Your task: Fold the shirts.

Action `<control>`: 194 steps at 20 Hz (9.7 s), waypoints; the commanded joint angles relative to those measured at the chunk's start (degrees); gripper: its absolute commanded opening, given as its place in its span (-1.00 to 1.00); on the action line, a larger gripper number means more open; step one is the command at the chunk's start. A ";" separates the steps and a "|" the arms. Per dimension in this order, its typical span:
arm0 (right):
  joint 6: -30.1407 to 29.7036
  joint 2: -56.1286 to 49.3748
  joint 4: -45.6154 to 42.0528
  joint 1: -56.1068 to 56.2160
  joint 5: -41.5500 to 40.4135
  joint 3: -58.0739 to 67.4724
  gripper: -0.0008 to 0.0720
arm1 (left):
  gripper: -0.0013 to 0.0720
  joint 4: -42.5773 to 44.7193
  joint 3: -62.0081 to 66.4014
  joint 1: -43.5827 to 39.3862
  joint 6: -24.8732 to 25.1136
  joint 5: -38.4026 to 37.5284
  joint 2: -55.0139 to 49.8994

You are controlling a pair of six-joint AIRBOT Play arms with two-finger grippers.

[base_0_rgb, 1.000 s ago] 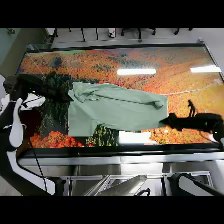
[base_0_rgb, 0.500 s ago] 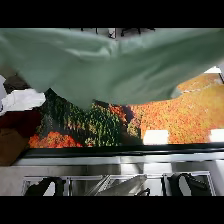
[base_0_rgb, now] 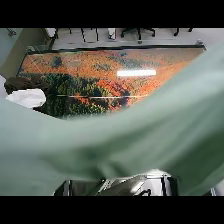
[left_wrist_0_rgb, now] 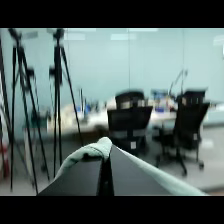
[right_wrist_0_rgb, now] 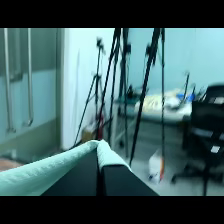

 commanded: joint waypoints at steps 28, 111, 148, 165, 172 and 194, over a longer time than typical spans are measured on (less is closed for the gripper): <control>6.05 -60.28 -20.26 7.76 1.77 -19.63 -0.94 | -0.92 6.08 17.55 -5.05 -7.89 19.78 -82.64; 16.44 -28.55 -30.60 -0.09 -12.55 -72.28 -0.93 | -0.92 4.44 -60.65 5.05 -10.58 34.47 -12.83; 5.20 -60.67 -13.90 3.69 -3.02 -25.27 0.54 | 0.98 7.28 7.28 -10.73 -13.16 23.02 -72.13; 0.81 -64.94 -6.91 4.00 -12.85 -21.33 -0.93 | -0.92 1.20 14.14 -21.03 -16.52 25.59 -71.58; 1.49 -48.81 -3.30 4.66 -28.65 -12.20 -0.93 | -0.93 -2.93 5.16 -41.66 -16.59 7.04 -82.47; 14.95 -40.39 -2.60 30.29 -14.43 -11.89 -0.93 | -0.93 17.44 19.37 -17.14 -19.56 42.34 -45.83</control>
